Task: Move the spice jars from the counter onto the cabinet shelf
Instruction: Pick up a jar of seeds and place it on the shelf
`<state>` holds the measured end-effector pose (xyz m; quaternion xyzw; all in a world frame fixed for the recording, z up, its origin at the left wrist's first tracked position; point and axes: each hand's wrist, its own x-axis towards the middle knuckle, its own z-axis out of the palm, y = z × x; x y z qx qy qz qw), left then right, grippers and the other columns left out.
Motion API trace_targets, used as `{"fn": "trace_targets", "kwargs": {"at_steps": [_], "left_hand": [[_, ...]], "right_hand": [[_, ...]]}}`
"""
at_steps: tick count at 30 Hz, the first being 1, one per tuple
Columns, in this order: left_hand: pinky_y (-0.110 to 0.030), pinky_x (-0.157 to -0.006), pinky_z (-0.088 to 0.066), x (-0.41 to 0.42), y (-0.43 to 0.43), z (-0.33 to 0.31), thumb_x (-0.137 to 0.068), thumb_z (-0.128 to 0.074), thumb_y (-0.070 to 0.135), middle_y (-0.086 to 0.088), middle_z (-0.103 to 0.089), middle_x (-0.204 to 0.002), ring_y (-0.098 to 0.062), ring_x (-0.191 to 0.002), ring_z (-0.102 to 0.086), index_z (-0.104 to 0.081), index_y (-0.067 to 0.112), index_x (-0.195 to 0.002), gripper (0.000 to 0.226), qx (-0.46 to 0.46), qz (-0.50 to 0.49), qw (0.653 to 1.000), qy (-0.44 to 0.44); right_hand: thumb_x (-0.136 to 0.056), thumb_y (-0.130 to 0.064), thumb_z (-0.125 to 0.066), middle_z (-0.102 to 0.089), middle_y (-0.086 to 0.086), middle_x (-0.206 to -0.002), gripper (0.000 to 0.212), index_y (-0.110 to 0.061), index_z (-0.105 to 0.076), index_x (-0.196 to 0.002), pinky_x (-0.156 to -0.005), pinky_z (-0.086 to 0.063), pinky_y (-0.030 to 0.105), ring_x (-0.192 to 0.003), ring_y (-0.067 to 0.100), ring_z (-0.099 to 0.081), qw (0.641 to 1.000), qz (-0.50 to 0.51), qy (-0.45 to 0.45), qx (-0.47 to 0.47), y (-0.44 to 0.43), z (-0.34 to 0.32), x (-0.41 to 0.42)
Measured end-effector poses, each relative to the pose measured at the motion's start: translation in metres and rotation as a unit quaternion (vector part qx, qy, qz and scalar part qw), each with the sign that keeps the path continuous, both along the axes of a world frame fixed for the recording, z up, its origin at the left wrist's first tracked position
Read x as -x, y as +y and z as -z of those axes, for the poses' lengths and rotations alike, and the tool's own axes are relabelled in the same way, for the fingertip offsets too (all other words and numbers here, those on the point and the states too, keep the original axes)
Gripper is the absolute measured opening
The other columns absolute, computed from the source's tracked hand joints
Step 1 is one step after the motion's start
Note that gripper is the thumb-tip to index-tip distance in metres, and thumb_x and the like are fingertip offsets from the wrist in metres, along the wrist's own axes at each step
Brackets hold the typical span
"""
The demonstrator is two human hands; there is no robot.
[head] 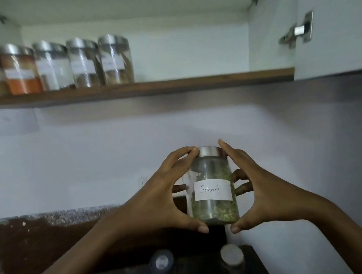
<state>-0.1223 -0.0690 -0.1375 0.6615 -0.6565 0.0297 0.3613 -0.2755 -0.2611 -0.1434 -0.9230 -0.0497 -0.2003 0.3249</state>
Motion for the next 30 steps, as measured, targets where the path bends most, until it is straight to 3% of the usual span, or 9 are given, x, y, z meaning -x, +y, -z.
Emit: {"fn": "trace_targets", "kwargs": {"at_steps": [2,5,9,12,17,20,22,26,30], "left_hand": [[-0.019,-0.104,-0.039,0.000,-0.008,-0.025,-0.053,-0.090,0.036,0.031,-0.011,-0.144,0.009,-0.137,-0.017,-0.013,0.041,-0.146,0.120,-0.003,0.011,0.999,-0.043],[-0.024,-0.109,-0.035,-0.022,-0.013,-0.075,-0.055,-0.086,0.044,0.024,-0.009,-0.149,0.005,-0.139,-0.014,-0.010,0.037,-0.148,0.121,0.047,-0.020,0.990,-0.135],[-0.013,-0.108,-0.027,-0.042,-0.018,-0.150,-0.054,-0.081,0.054,0.015,-0.008,-0.153,0.005,-0.137,-0.014,-0.006,0.032,-0.149,0.123,0.105,-0.084,0.950,-0.281],[-0.030,-0.109,-0.033,-0.058,-0.025,-0.191,-0.055,-0.080,0.056,0.001,-0.013,-0.154,-0.011,-0.140,-0.018,-0.007,0.023,-0.150,0.124,0.144,-0.129,0.913,-0.360],[-0.037,-0.110,-0.025,-0.094,-0.036,-0.221,-0.053,-0.085,0.050,-0.013,-0.017,-0.155,-0.026,-0.142,-0.020,-0.010,0.010,-0.150,0.128,0.187,-0.227,0.849,-0.439],[-0.045,-0.114,-0.018,-0.116,-0.046,-0.220,-0.056,-0.085,0.046,-0.014,-0.012,-0.156,-0.027,-0.143,-0.015,-0.007,0.007,-0.149,0.127,0.177,-0.275,0.833,-0.446],[-0.048,-0.116,-0.008,-0.127,-0.052,-0.216,-0.059,-0.084,0.045,-0.011,-0.008,-0.157,-0.024,-0.145,-0.009,-0.003,0.007,-0.149,0.127,0.163,-0.294,0.836,-0.434],[-0.050,-0.117,0.000,-0.142,-0.060,-0.211,-0.065,-0.079,0.045,-0.007,-0.011,-0.157,-0.019,-0.145,-0.008,-0.002,0.007,-0.149,0.120,0.161,-0.309,0.837,-0.422],[-0.045,-0.117,0.005,-0.153,-0.063,-0.209,-0.073,-0.071,0.052,-0.005,-0.005,-0.159,-0.019,-0.146,-0.001,0.001,0.007,-0.149,0.114,0.154,-0.312,0.852,-0.392]], "right_hand": [[-0.050,-0.031,-0.091,-0.011,-0.040,-0.131,0.133,-0.067,0.010,-0.129,-0.084,-0.049,0.012,-0.110,-0.013,-0.041,0.999,0.015,0.014,0.029,0.000,-0.023,-0.005],[-0.049,-0.032,-0.091,-0.013,-0.035,-0.132,0.136,-0.063,0.012,-0.132,-0.086,-0.050,0.016,-0.108,-0.011,-0.043,0.994,0.021,-0.054,0.090,-0.008,-0.078,-0.024],[-0.047,-0.031,-0.091,-0.014,-0.033,-0.130,0.138,-0.054,0.009,-0.138,-0.075,-0.051,0.012,-0.104,-0.012,-0.043,0.974,0.033,-0.146,0.172,-0.013,-0.153,-0.052],[-0.048,-0.024,-0.091,-0.014,-0.029,-0.128,0.136,-0.045,0.005,-0.141,-0.068,-0.046,0.006,-0.101,-0.011,-0.043,0.951,0.040,-0.212,0.221,-0.018,-0.194,-0.076],[-0.048,-0.020,-0.090,-0.010,-0.016,-0.144,0.133,-0.041,0.001,-0.143,-0.066,-0.048,0.010,-0.100,0.008,-0.050,0.919,0.075,-0.274,0.274,-0.021,-0.228,-0.123],[-0.045,-0.022,-0.091,-0.009,-0.011,-0.145,0.136,-0.034,0.000,-0.145,-0.067,-0.056,0.033,-0.103,0.020,-0.051,0.903,0.107,-0.283,0.306,-0.025,-0.233,-0.154],[-0.043,-0.024,-0.092,-0.008,-0.013,-0.145,0.139,-0.037,0.002,-0.144,-0.068,-0.056,0.041,-0.099,0.024,-0.053,0.896,0.122,-0.276,0.325,-0.032,-0.233,-0.172],[-0.043,-0.021,-0.091,-0.005,-0.013,-0.148,0.139,-0.041,0.003,-0.143,-0.073,-0.055,0.044,-0.102,0.030,-0.054,0.904,0.123,-0.255,0.320,-0.044,-0.230,-0.196],[-0.045,-0.012,-0.090,-0.003,-0.011,-0.149,0.138,-0.036,0.002,-0.145,-0.092,-0.050,0.040,-0.127,0.021,-0.033,0.942,0.085,-0.210,0.246,-0.050,-0.235,-0.206]]}}
